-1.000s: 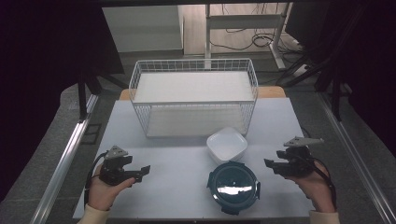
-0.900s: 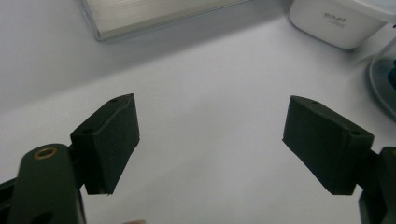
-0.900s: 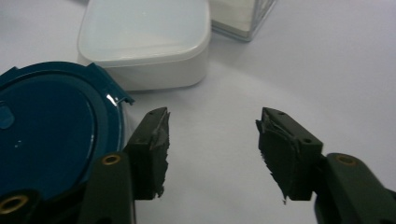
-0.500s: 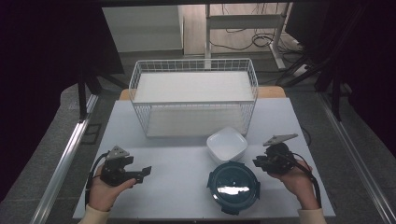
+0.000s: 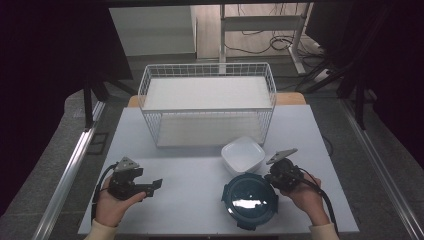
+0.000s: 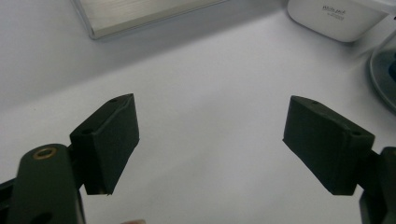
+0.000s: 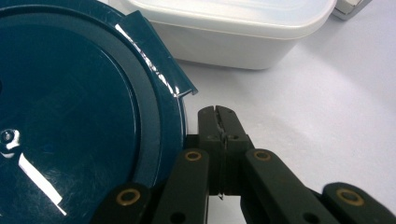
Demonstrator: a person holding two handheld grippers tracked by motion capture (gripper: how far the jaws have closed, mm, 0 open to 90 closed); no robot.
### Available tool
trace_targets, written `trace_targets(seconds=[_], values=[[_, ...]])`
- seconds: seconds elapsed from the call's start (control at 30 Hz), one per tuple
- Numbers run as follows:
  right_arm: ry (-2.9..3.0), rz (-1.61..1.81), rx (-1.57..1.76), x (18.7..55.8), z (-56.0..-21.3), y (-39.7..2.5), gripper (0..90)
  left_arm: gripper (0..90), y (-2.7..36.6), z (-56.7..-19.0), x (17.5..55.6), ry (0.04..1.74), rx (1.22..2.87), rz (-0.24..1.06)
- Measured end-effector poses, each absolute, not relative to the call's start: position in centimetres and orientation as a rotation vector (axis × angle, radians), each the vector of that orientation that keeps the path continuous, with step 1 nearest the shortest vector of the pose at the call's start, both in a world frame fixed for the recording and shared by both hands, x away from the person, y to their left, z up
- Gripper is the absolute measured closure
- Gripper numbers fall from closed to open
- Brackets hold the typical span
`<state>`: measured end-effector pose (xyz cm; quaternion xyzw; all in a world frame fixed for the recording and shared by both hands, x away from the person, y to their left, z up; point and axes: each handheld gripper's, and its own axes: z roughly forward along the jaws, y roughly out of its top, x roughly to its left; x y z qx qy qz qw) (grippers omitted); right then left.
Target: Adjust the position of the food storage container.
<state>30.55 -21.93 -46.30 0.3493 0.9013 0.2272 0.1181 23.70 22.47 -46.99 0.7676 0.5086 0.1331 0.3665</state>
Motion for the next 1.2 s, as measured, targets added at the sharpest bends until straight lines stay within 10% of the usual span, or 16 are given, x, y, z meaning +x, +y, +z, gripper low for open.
trace_targets(seconds=[1.2], values=[[2.595, 0.690, 1.193, 26.1, -46.2, -24.4, 89.4, 17.7, 22.1, -47.1, 23.6, 1.292, 1.987, 0.326]])
